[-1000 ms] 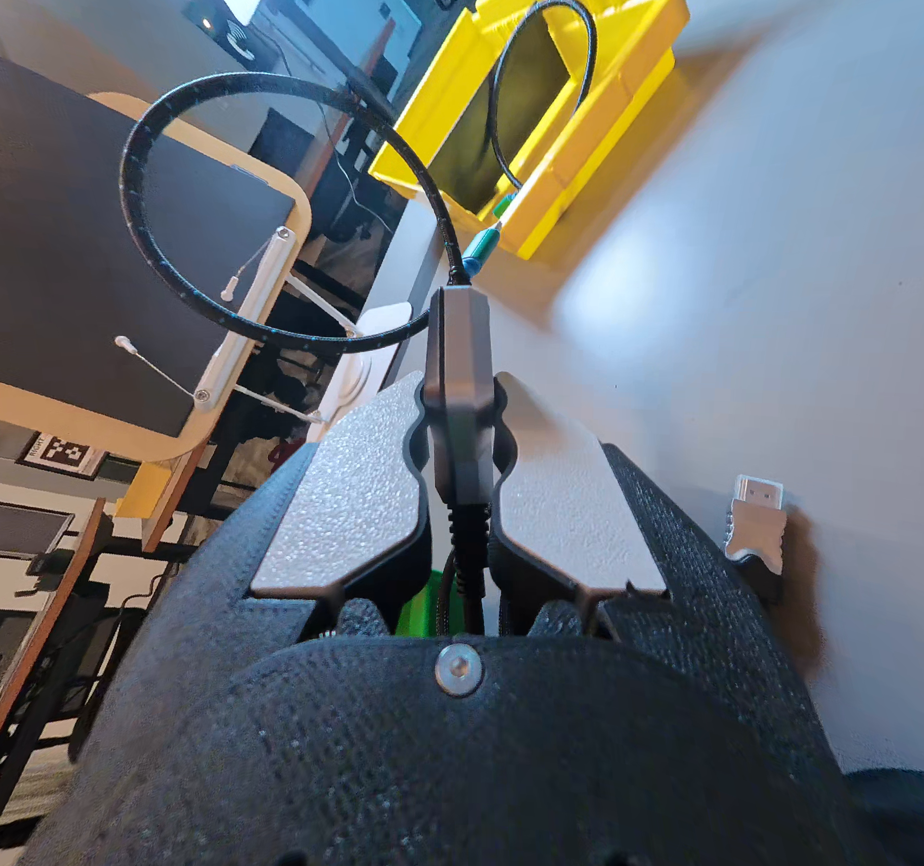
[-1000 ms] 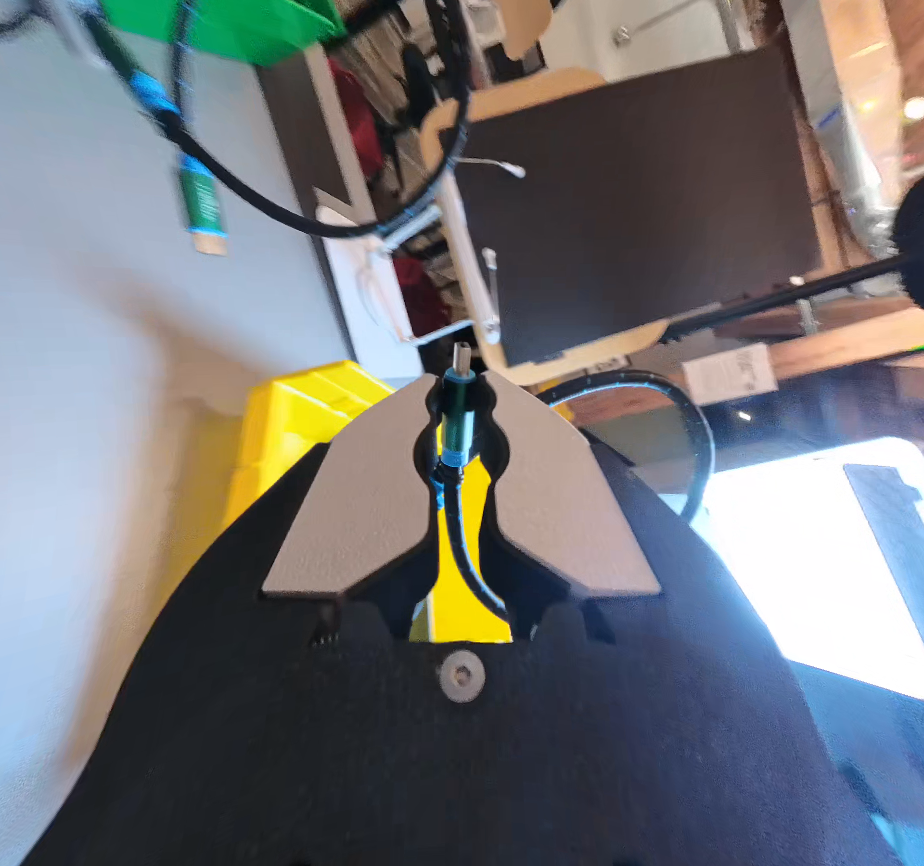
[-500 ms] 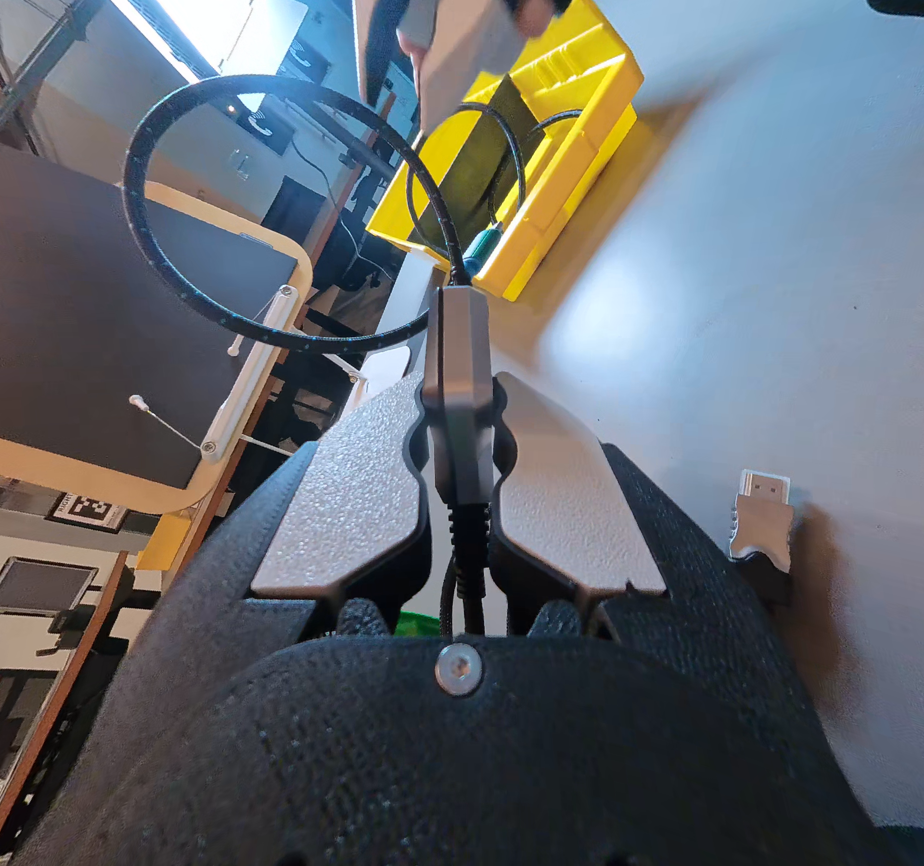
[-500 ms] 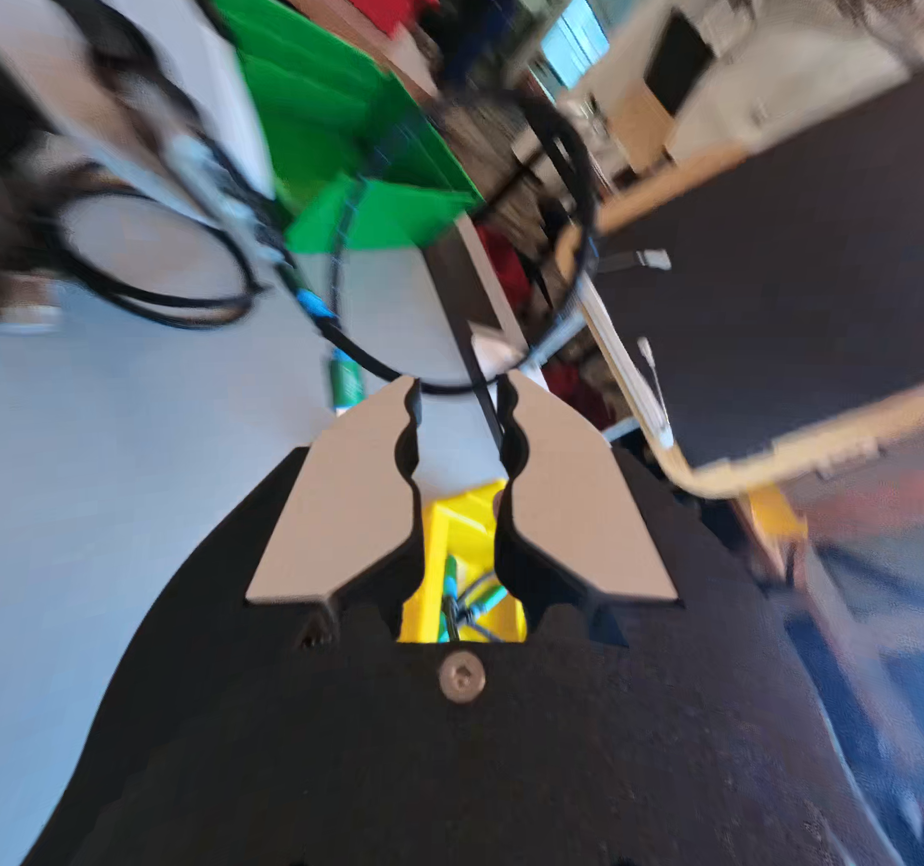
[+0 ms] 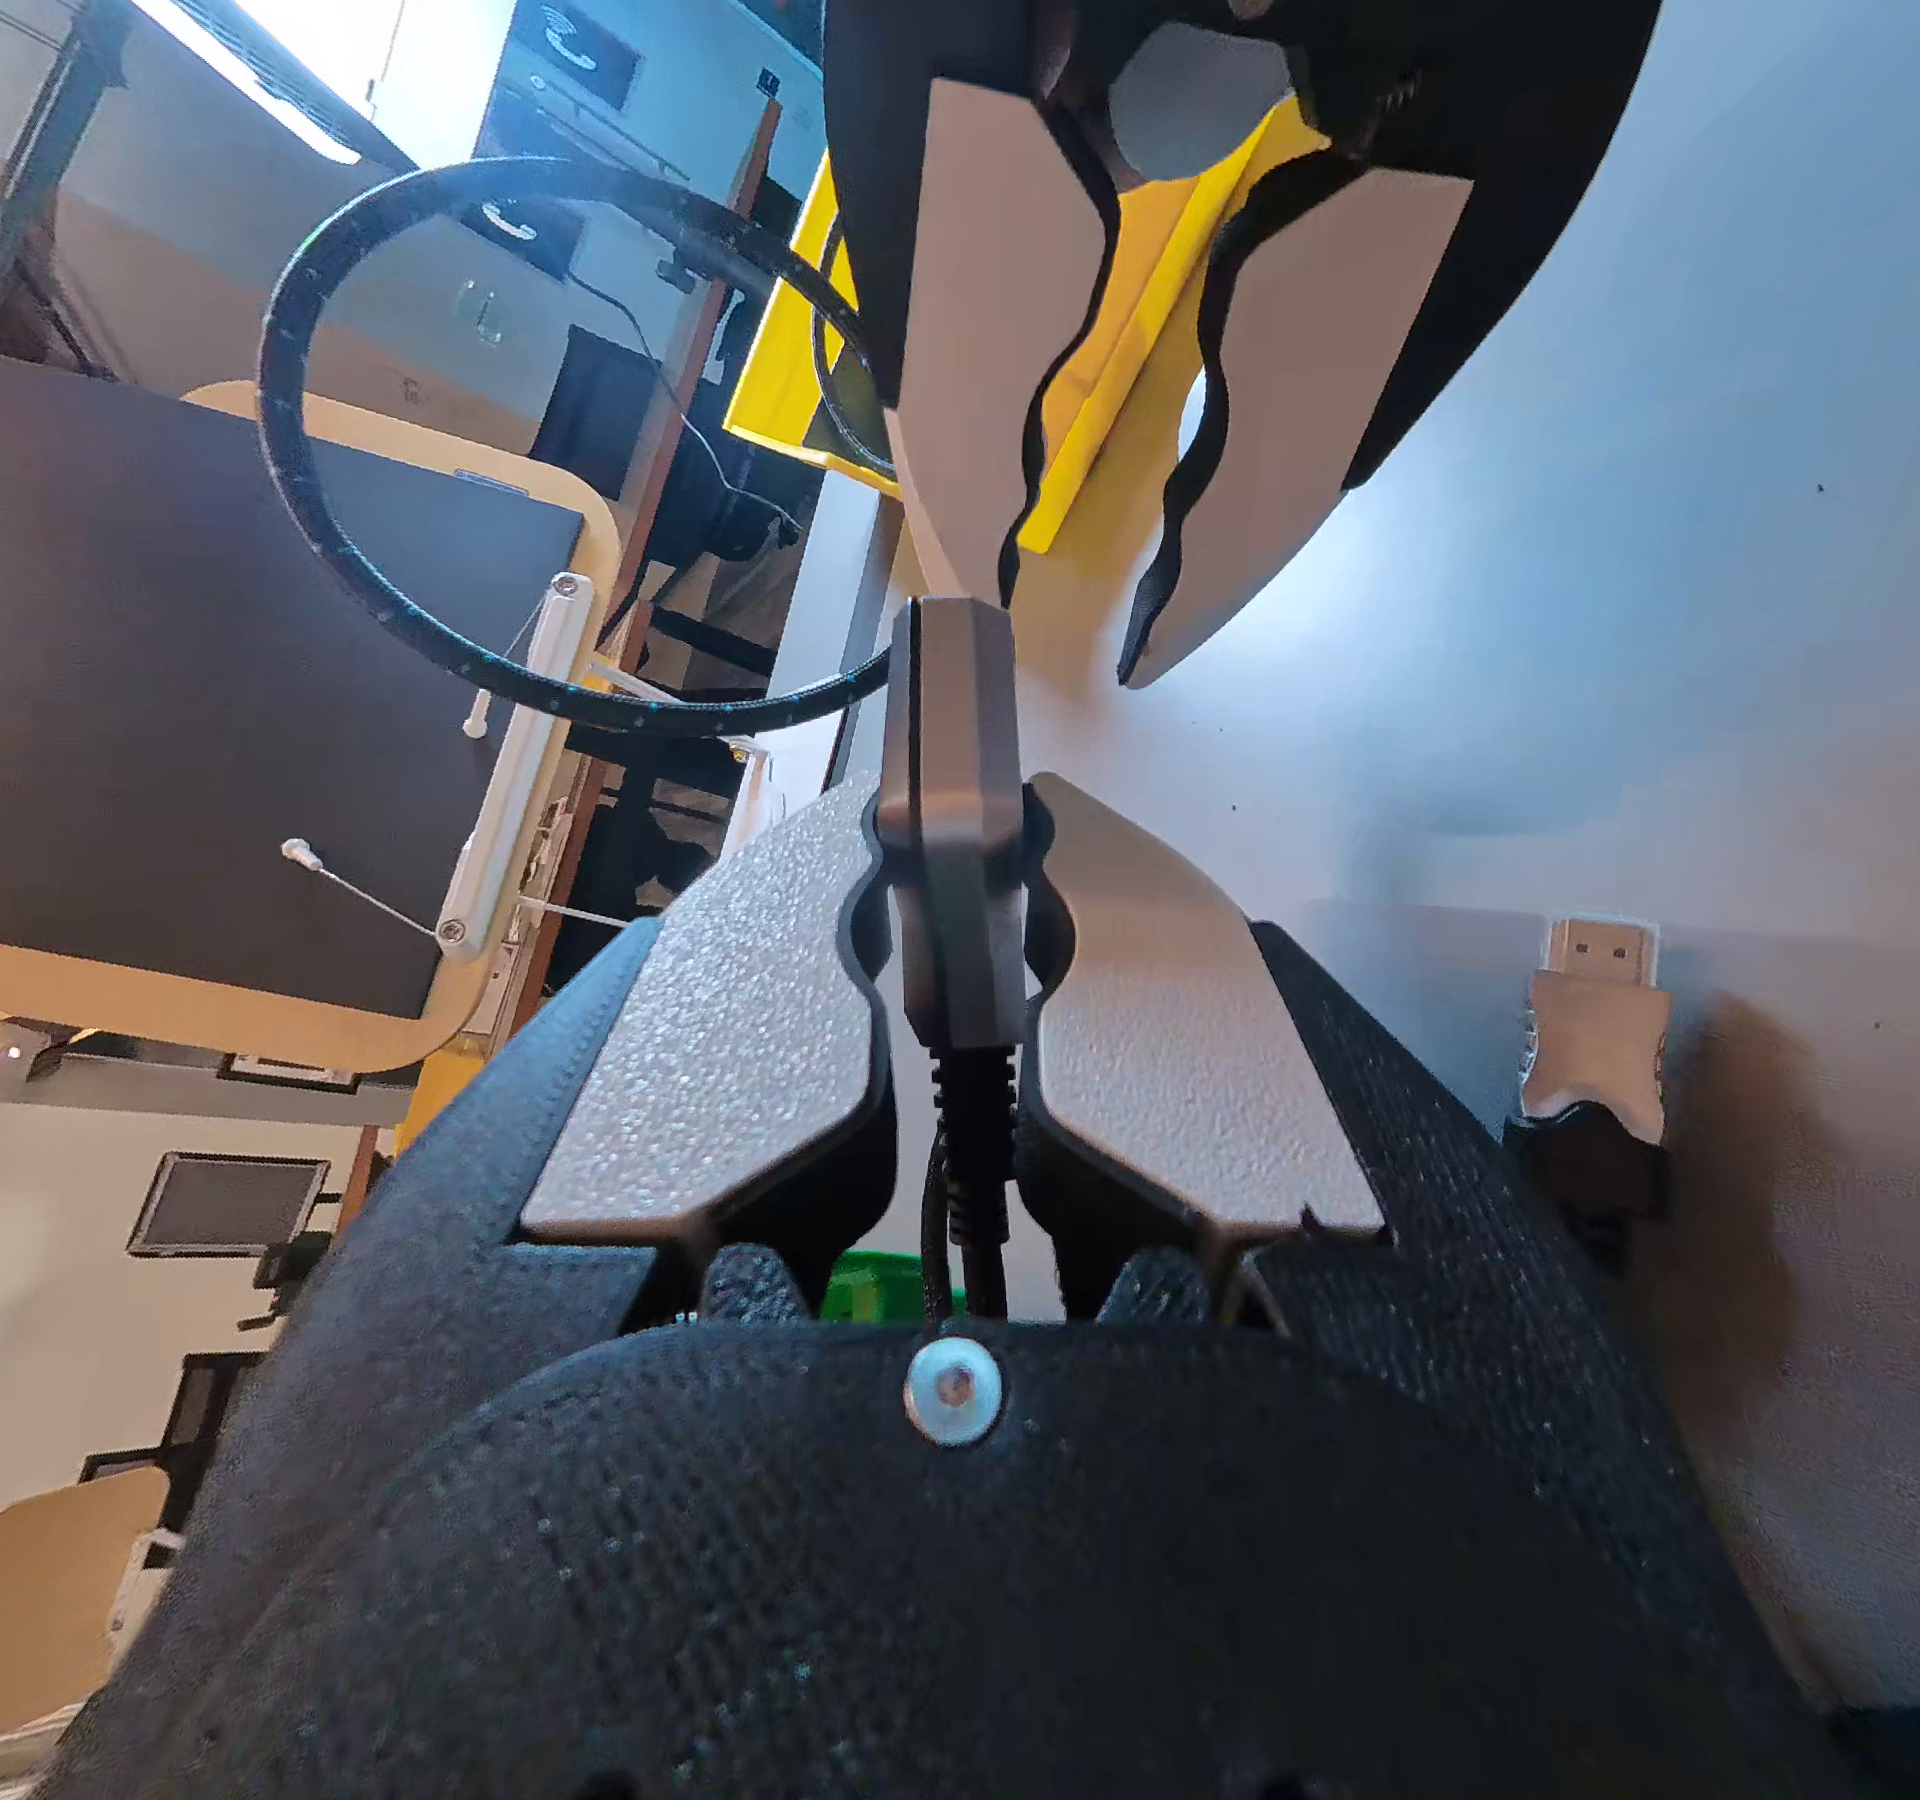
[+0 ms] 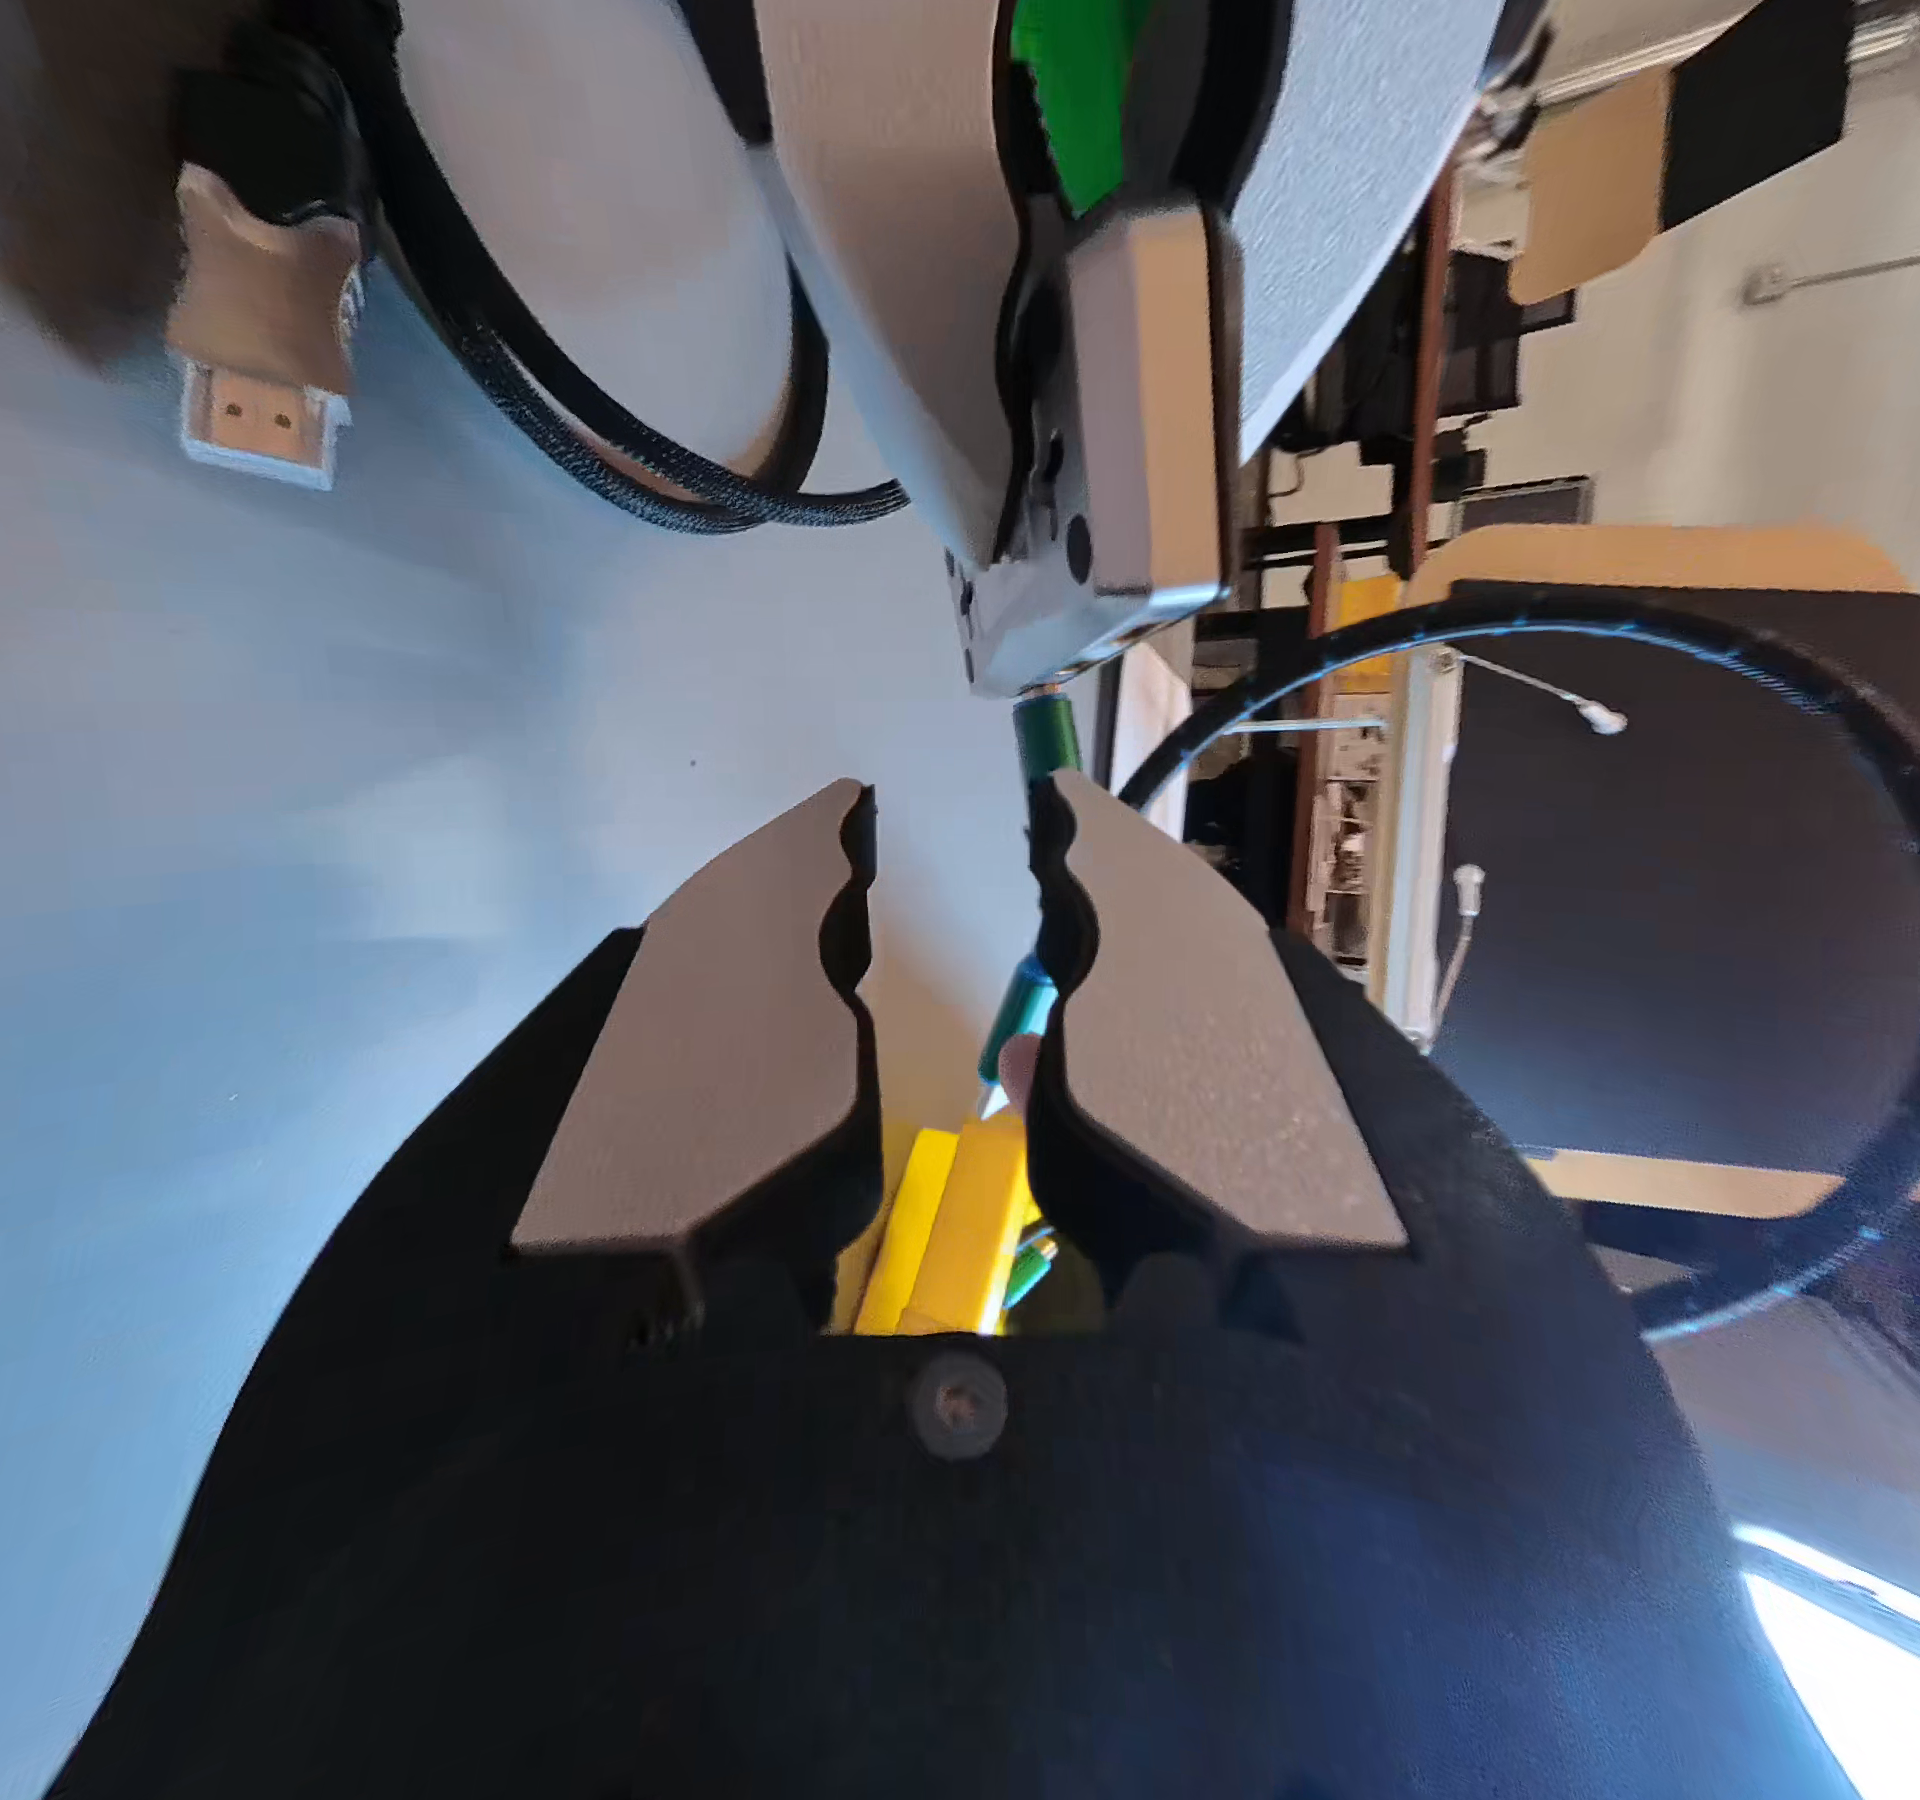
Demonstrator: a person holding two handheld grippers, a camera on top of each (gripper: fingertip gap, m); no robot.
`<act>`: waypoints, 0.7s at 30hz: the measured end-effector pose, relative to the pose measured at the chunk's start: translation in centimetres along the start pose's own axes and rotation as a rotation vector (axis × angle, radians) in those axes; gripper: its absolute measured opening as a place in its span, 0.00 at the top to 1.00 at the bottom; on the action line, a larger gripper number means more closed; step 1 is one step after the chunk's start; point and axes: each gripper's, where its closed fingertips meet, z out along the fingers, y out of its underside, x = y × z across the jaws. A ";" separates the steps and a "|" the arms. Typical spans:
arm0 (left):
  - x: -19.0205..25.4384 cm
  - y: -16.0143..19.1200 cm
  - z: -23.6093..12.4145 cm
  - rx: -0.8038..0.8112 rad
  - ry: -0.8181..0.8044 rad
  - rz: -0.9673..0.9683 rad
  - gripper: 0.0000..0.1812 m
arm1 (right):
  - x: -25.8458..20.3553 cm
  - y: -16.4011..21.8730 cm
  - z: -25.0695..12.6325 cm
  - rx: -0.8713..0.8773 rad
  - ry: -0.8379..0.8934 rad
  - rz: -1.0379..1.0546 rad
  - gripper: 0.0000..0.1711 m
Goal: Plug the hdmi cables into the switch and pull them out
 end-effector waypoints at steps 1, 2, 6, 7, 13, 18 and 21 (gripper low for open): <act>0.0 0.0 0.0 -0.004 0.003 0.002 0.88 | 0.2 -0.2 -0.2 0.007 0.016 -0.007 0.83; 0.1 0.0 0.0 -0.006 0.006 0.000 0.88 | 0.3 -0.3 -0.3 0.012 0.021 0.003 0.83; 0.8 -0.2 0.1 -0.015 0.019 0.048 0.88 | 0.2 0.7 0.1 -0.016 0.010 0.029 0.83; 1.2 -0.4 0.2 -0.007 0.032 0.068 0.88 | -0.1 1.0 0.4 -0.023 0.011 0.013 0.84; 2.4 0.1 0.4 -0.022 0.061 0.170 0.88 | -1.0 1.3 1.1 -0.061 0.024 -0.078 0.93; 2.6 -0.5 0.3 0.003 0.058 0.186 0.88 | -1.1 1.3 1.3 -0.051 0.035 -0.073 0.93; 2.9 -0.4 0.4 -0.007 0.064 0.195 0.88 | -1.4 1.3 1.3 -0.055 0.021 -0.083 0.93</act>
